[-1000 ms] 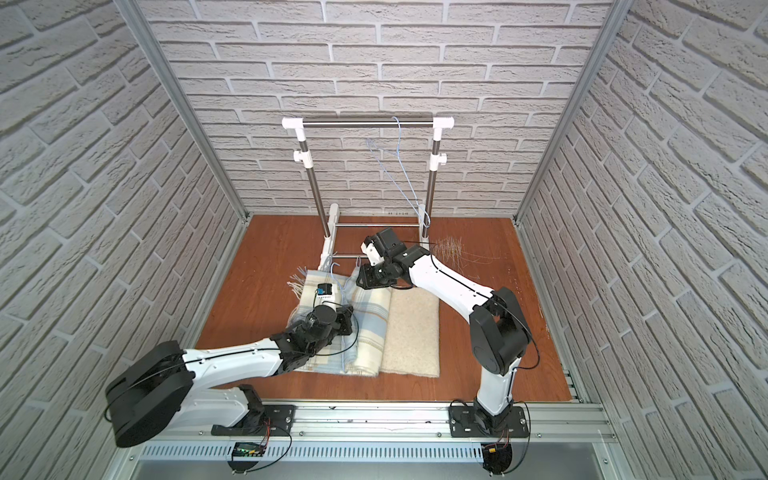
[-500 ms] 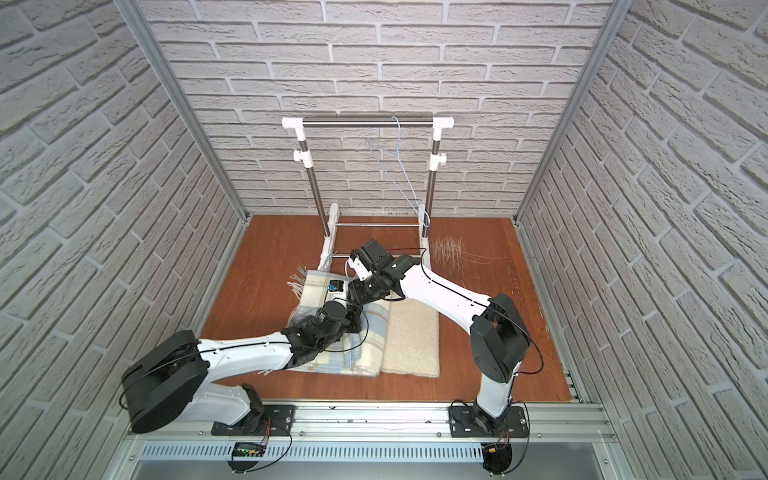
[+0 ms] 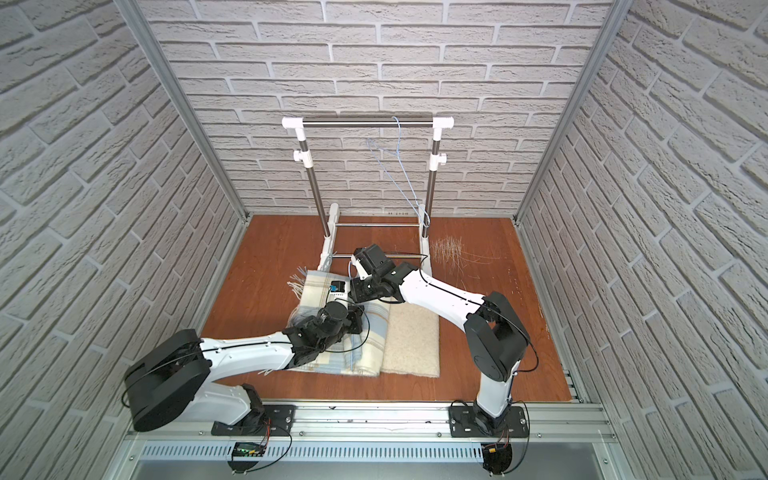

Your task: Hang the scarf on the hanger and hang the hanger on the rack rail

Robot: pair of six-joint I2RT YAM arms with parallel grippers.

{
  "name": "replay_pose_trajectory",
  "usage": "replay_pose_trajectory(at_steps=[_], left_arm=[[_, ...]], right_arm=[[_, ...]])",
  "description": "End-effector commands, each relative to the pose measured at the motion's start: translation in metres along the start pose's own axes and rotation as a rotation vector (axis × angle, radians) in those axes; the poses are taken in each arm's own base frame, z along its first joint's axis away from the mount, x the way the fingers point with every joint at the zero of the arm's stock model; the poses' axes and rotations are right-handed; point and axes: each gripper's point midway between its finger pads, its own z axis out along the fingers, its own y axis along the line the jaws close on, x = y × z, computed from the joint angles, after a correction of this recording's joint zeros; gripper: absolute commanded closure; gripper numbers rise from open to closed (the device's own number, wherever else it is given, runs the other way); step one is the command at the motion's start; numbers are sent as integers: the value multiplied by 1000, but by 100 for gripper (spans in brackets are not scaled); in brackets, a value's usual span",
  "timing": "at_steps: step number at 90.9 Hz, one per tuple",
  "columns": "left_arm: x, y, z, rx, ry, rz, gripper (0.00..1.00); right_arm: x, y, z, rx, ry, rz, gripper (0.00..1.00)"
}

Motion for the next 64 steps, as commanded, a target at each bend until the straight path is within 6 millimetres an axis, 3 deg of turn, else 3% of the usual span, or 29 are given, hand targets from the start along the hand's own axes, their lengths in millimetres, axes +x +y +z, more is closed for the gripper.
replay_pose_trajectory(at_steps=[1, 17, 23, 31, 36, 40, 54, 64], left_arm=[[8, -14, 1, 57, 35, 41, 100], [7, -14, 0, 61, 29, 43, 100], [4, -13, -4, 56, 21, 46, 100], [-7, -9, -14, 28, -5, 61, 80], [-20, -8, -25, 9, -32, 66, 56], [-31, -6, -35, -3, -43, 63, 44], [-59, 12, -69, -60, -28, -5, 33], [-47, 38, -71, -114, 93, -90, 29]], right_arm=[[-4, -3, 17, 10, -31, 7, 63], [1, -12, 23, 51, -8, 13, 94], [4, -17, 22, 76, -4, 13, 97], [8, -26, 20, 117, 9, 13, 97], [11, -28, 19, 130, 17, 11, 97], [12, -31, 18, 138, 20, 12, 97], [16, -33, 16, 144, 30, 17, 97], [14, -33, 13, 143, 22, 24, 97]])
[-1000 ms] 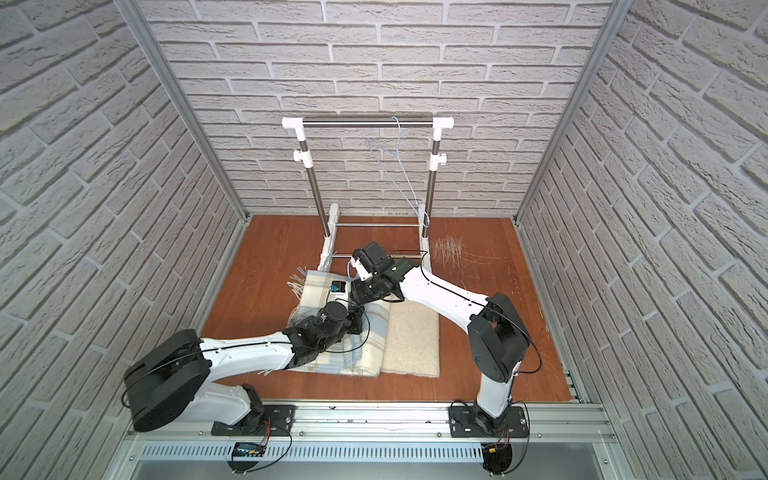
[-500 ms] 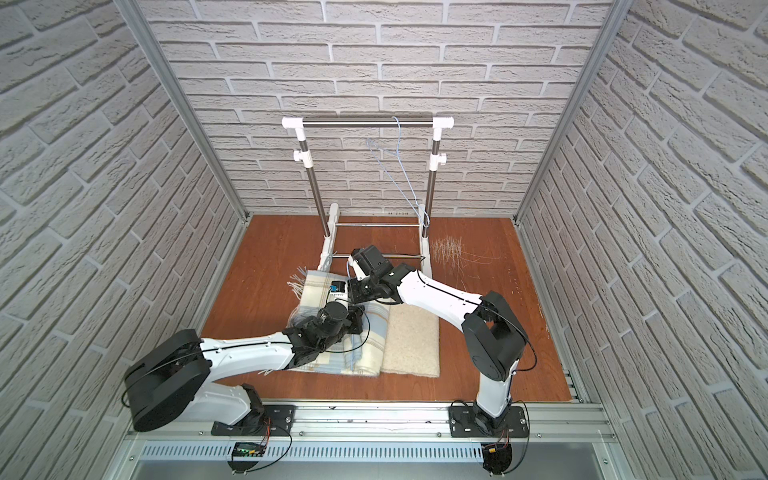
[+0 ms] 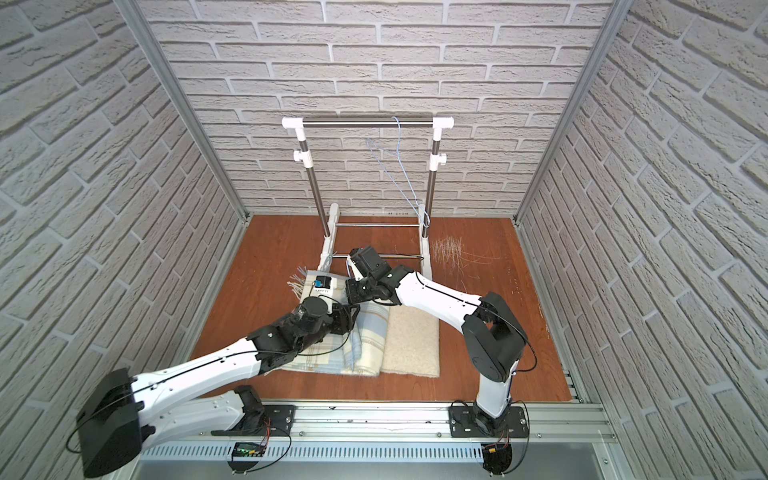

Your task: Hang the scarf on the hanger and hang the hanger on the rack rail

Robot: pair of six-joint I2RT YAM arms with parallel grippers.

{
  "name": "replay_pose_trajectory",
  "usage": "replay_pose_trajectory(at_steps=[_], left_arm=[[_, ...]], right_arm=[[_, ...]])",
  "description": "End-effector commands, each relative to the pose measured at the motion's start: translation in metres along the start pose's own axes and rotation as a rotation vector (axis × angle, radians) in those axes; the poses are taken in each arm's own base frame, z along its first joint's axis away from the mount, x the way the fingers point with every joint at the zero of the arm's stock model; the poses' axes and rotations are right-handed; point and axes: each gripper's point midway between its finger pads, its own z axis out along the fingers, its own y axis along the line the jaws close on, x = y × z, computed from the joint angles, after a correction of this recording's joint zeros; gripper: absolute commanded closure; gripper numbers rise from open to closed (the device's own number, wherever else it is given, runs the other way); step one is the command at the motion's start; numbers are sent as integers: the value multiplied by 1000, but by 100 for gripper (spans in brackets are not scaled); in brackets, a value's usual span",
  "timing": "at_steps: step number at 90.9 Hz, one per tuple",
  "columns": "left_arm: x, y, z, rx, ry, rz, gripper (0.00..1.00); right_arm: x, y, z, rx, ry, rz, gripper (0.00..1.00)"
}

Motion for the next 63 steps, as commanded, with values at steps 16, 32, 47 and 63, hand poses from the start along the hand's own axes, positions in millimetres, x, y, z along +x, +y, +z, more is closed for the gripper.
replay_pose_trajectory(at_steps=[16, 32, 47, 63], left_arm=[[6, 50, 20, -102, 140, -140, 25], [-14, 55, 42, -61, 113, -141, 25], [-25, 46, 56, -4, 113, -122, 26], [-18, 36, 70, 68, 140, -154, 29]], right_arm=[[15, -40, 4, 149, 35, 18, 97], [14, -40, 2, 154, 18, 36, 97], [13, -40, 3, 166, 0, 50, 97], [17, -39, 6, 177, -4, 57, 97]])
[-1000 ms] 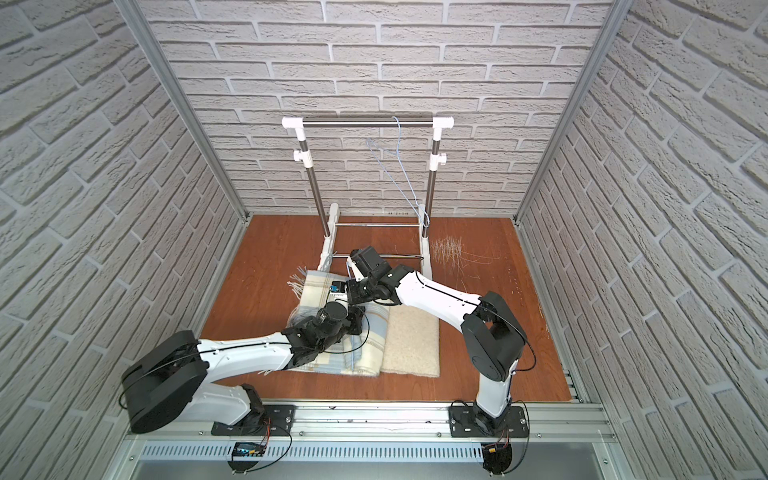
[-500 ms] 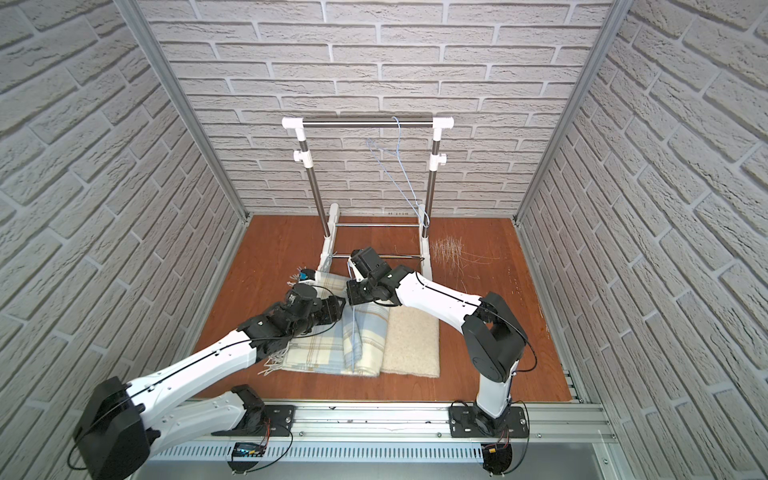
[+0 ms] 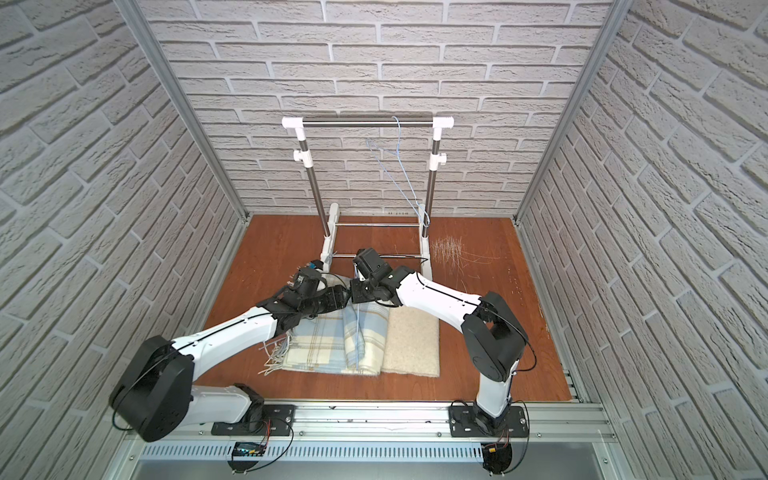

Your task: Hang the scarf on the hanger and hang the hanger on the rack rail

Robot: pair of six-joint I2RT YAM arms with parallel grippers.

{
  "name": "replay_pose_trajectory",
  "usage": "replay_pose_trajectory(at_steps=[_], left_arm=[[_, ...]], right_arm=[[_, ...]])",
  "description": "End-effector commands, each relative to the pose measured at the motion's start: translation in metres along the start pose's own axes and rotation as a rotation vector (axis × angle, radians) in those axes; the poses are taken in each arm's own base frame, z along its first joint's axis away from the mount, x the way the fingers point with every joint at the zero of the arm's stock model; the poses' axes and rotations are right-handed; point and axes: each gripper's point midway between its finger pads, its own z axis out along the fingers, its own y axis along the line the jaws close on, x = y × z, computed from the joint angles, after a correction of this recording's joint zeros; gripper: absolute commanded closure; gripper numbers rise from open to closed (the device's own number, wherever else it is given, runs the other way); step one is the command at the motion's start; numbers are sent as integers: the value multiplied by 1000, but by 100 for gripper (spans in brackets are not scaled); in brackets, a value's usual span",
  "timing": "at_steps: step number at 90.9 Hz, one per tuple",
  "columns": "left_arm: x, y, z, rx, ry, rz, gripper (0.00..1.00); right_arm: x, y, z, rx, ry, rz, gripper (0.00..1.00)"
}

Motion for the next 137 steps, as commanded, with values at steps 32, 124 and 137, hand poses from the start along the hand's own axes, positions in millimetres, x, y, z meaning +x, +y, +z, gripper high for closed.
replay_pose_trajectory(at_steps=[32, 124, 137], left_arm=[[24, 0, 17, 74, 67, -3, 44], [2, 68, -74, -106, 10, -130, 100], [-4, 81, -59, -137, 14, -165, 100]], right_arm=[[15, -20, -3, 100, -6, 1, 97], [45, -13, -34, 126, -49, 78, 97], [69, -34, -7, 139, -30, 142, 97]])
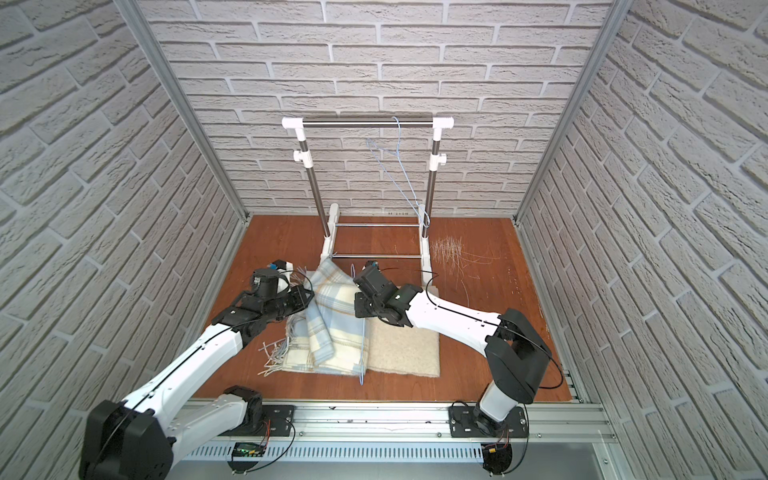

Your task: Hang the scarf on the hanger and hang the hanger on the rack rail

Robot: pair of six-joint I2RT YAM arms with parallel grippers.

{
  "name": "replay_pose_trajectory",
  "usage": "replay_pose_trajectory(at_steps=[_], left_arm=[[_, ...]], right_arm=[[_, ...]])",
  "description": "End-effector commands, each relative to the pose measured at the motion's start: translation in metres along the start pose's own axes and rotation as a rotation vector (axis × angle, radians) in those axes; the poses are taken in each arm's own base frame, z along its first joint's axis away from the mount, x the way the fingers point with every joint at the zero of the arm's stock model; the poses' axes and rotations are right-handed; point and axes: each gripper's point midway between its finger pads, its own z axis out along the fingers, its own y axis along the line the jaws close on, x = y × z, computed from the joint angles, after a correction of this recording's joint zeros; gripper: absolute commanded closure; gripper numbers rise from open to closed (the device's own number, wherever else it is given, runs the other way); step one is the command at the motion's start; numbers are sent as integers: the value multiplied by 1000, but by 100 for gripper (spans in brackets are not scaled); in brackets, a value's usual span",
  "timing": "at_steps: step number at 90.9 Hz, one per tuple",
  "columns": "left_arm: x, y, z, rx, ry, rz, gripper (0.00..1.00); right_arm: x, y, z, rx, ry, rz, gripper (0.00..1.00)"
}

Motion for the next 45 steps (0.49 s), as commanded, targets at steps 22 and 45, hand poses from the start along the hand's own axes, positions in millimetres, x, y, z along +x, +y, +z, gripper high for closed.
replay_pose_trajectory(at_steps=[22, 45], left_arm=[[3, 40, 14, -184, 69, -31, 100], [-17, 42, -10, -247, -15, -22, 100]], right_arm=[[29, -36, 11, 84, 38, 47, 97], [18, -51, -31, 114, 34, 57, 97]])
